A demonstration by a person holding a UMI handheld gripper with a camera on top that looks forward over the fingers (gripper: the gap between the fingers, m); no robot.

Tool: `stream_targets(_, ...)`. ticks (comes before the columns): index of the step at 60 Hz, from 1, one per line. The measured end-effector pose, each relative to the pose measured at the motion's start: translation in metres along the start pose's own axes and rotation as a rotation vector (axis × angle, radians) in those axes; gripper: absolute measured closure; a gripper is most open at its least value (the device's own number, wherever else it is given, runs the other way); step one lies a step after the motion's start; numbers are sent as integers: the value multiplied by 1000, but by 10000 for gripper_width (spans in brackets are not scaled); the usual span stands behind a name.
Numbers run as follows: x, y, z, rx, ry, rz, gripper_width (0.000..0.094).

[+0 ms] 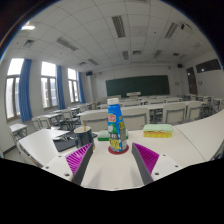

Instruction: Pour water

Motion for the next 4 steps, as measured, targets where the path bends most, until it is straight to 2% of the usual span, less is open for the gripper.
stream_targets(4, -14, -4, -10, 2, 0, 9, 95)
Point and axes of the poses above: the point between the fingertips, and its own axes, seen from behind it with the camera up: y to the right, x up, z forward, the way the camera looks, the point moved 6 cm from there along -z, backward, against the way the camera looks, and after that the axes turned 11 degrees about y, right-handed, at the moved point
